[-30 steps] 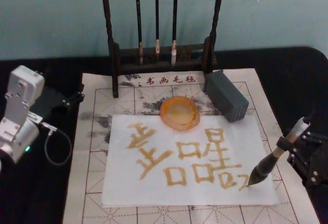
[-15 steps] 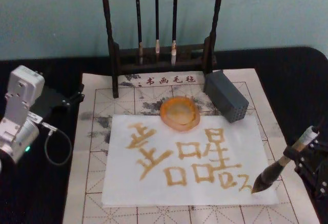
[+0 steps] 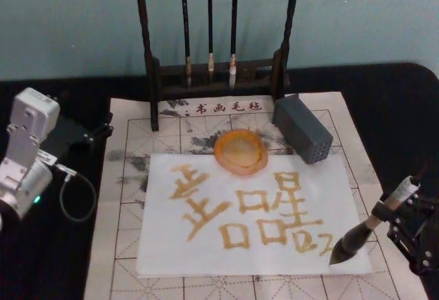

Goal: Pick up the brush from the inkstone, write on the paper, then place the brush back to its original position.

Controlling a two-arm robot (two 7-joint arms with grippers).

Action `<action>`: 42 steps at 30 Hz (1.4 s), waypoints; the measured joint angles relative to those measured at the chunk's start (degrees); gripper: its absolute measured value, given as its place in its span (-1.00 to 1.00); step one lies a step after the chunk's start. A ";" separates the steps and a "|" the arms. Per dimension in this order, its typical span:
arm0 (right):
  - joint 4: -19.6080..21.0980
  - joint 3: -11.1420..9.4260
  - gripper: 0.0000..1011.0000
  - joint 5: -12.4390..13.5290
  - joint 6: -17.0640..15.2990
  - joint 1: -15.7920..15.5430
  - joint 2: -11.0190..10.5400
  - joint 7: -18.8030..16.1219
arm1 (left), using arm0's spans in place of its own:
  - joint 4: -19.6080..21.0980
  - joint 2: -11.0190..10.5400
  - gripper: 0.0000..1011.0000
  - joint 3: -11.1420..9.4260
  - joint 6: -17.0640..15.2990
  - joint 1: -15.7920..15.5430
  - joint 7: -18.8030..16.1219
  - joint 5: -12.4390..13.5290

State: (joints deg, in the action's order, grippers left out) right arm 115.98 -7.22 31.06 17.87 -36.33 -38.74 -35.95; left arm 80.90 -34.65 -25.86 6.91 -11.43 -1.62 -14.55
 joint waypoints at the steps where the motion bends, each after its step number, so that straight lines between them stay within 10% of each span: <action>1: 0.00 0.15 -0.61 -0.02 -0.03 0.16 -0.03 0.01 | 0.00 0.00 0.98 0.00 0.00 0.00 0.00 0.00; 20: -0.03 -0.11 -0.61 1.01 -0.34 0.92 0.10 0.47 | 0.00 0.00 0.98 0.00 0.00 0.00 0.00 0.00; 33: 0.76 -1.58 -0.61 5.98 -0.95 2.35 0.32 -0.71 | 0.00 0.00 0.98 0.00 0.00 0.00 0.00 0.00; 42: -1.45 1.61 -0.61 12.50 -5.18 8.82 0.99 -0.28 | 0.00 0.00 0.98 0.00 0.00 0.00 0.00 0.00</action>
State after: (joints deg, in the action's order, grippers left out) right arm 114.54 -5.61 43.56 12.69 -27.51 -37.75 -36.23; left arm 80.90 -34.65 -25.86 6.91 -11.43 -1.62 -14.55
